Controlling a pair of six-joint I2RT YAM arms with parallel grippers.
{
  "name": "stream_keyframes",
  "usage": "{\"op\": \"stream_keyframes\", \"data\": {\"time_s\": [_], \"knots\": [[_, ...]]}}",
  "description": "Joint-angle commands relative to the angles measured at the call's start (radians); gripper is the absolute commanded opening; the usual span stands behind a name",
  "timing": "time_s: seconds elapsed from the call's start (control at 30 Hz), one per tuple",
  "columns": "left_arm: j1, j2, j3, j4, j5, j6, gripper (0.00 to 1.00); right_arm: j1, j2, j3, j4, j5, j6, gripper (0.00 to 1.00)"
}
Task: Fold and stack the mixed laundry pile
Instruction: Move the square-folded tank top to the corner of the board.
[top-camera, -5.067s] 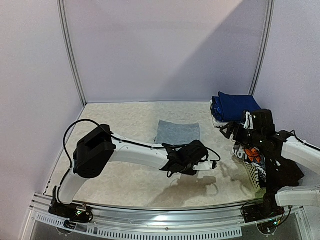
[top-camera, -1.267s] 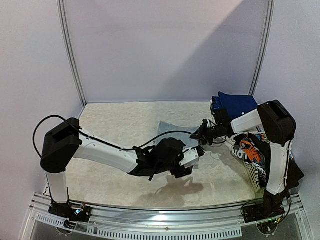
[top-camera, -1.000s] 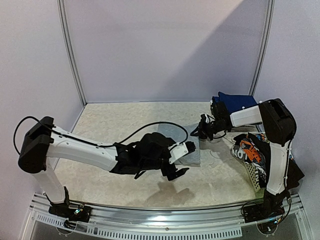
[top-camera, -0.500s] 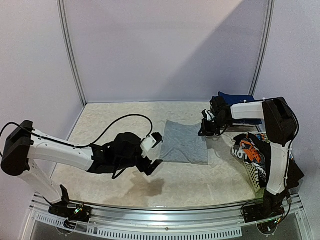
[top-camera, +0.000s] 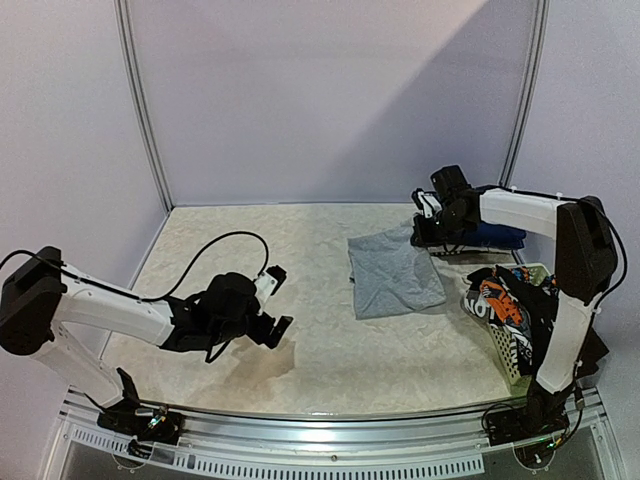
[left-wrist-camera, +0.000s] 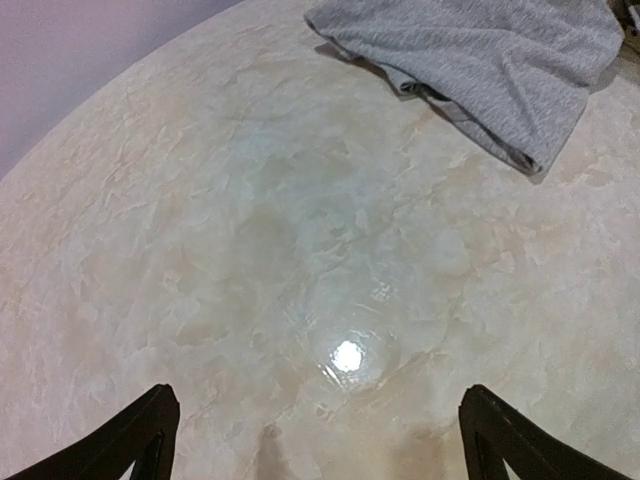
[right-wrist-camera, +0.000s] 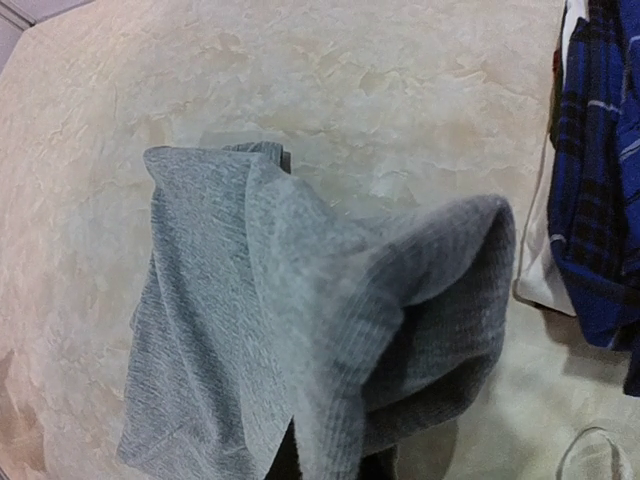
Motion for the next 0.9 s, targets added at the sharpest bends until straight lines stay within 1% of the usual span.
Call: {"op": "stream_keyframes", "data": {"time_s": [0.0, 0.27, 0.57, 0.77, 0.87], "knots": [[0.025, -0.001, -0.029, 0.067, -0.005, -0.03, 1.0, -0.007, -0.059, 0.039, -0.041, 0.099, -0.077, 0.0], [0.035, 0.04, -0.051, 0.117, 0.005, -0.033, 1.0, -0.008, -0.078, 0.106, -0.089, 0.228, -0.148, 0.0], [0.045, 0.087, -0.062, 0.161, -0.006, -0.033, 0.99, -0.007, -0.093, 0.171, -0.104, 0.298, -0.182, 0.0], [0.048, 0.119, -0.062, 0.18, 0.004, -0.034, 1.0, -0.007, -0.092, 0.249, -0.146, 0.369, -0.19, 0.0], [0.048, 0.121, -0.068, 0.188, 0.006, -0.033, 0.99, -0.009, -0.094, 0.285, -0.166, 0.385, -0.23, 0.0]]}}
